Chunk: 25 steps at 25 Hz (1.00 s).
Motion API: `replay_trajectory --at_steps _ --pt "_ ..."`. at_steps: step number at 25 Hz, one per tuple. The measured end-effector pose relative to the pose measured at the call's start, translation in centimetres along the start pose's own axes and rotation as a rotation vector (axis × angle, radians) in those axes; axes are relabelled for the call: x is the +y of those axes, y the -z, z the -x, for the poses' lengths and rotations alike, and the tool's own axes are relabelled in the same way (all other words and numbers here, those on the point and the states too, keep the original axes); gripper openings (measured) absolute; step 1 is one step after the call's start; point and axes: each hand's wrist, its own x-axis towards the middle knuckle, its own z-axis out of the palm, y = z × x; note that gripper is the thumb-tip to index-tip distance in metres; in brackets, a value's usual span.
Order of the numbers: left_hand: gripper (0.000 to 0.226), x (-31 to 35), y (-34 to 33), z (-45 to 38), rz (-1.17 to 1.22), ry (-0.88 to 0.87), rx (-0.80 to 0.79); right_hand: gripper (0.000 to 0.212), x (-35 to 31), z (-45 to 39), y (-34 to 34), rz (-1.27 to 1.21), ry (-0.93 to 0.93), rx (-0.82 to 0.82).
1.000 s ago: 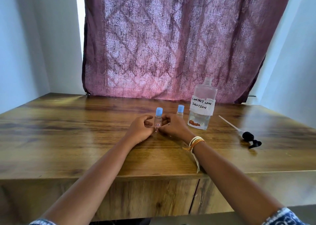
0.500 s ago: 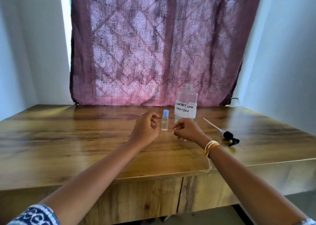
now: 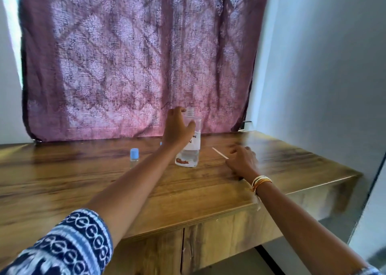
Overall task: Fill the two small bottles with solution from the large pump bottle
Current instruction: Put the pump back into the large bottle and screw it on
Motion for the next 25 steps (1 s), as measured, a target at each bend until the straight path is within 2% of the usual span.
replay_trajectory --at_steps 2,4,7,12,14,17,19,22,25 --pt "0.047 0.4 -0.3 -1.6 0.002 0.063 0.039 0.049 1.1 -0.4 -0.5 0.080 -0.045 -0.057" --pt "0.052 0.0 -0.5 -3.2 0.004 0.167 -0.033 0.050 1.9 -0.7 -1.5 0.072 -0.066 -0.088" --pt "0.052 -1.1 -1.0 -4.1 0.022 0.258 -0.214 0.040 2.4 -0.7 -2.4 0.074 -0.039 -0.059" --pt "0.062 -2.6 -1.7 -4.6 0.002 0.259 -0.156 0.022 2.8 -0.7 -2.5 -0.043 -0.051 0.012" --pt "0.061 -2.4 -1.6 -4.4 0.024 0.282 -0.125 0.012 2.6 -0.9 -2.2 -0.156 -0.067 0.051" --pt "0.037 -1.3 -1.3 -3.5 0.058 0.276 -0.087 0.010 1.6 -0.8 -1.3 -0.330 -0.095 0.105" --pt "0.029 -0.7 -1.1 -2.8 0.065 0.256 -0.039 0.009 0.5 -0.7 -0.3 -0.477 -0.131 0.102" --pt "0.034 0.1 -0.7 -1.7 0.072 0.243 0.023 0.021 -1.1 -0.2 1.3 -0.760 -0.192 0.111" --pt "0.041 0.6 0.6 -0.8 0.122 0.307 0.020 0.023 -2.9 0.6 3.3 -0.936 -0.146 0.189"
